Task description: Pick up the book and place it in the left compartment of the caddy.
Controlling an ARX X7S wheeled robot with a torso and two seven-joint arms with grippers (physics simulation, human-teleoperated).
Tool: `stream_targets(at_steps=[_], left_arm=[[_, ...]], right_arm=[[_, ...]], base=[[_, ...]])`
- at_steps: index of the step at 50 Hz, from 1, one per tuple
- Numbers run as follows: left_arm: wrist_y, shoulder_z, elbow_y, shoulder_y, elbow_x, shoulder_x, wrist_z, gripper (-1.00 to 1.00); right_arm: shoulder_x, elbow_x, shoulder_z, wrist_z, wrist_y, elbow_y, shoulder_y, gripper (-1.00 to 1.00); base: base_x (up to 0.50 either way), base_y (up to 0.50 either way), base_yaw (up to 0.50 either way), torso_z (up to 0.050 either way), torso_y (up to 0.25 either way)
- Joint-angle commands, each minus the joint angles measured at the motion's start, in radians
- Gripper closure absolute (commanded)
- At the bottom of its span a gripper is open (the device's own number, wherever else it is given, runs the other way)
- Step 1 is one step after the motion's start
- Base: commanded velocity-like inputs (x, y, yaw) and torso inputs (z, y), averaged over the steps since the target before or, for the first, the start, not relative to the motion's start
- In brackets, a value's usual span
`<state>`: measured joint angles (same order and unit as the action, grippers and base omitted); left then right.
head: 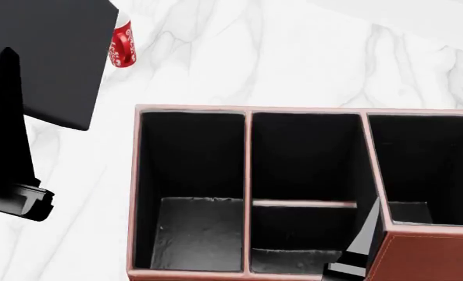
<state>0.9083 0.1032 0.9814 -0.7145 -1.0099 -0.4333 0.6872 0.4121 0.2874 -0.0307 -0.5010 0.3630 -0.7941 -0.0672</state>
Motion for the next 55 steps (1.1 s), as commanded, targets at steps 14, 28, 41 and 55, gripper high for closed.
stream_targets(at_steps=[14,28,41,55], left_arm=[[-0.098,0.175,0.062,-0.037,-0.104,-0.028,0.171,1.0],[-0.147,0.284,0.05,-0.008,-0.035,-0.024,0.175,1.0],[-0.177,0.429,0.027,0.065,0.136,0.011,0.158,1.0],[-0.171,0.532,-0.054,0.142,0.208,0.078,0.21,1.0]], right_arm=[[0.011,-0.001,-0.007,-0.009,0.012,-0.005,0.003,-1.0],[0.013,0.002,-0.008,-0.012,0.011,-0.004,0.006,-1.0],[0.016,0.004,-0.007,-0.018,0.013,-0.01,0.003,-1.0],[0.018,0.008,-0.008,-0.018,0.004,-0.003,0.002,-1.0]], base=[[0.0,0.0,0.0,0.0,0.001],[0.0,0.0,0.0,0.001,0.001],[0.0,0.0,0.0,0.0,0.001],[0.0,0.0,0.0,0.0,0.001]])
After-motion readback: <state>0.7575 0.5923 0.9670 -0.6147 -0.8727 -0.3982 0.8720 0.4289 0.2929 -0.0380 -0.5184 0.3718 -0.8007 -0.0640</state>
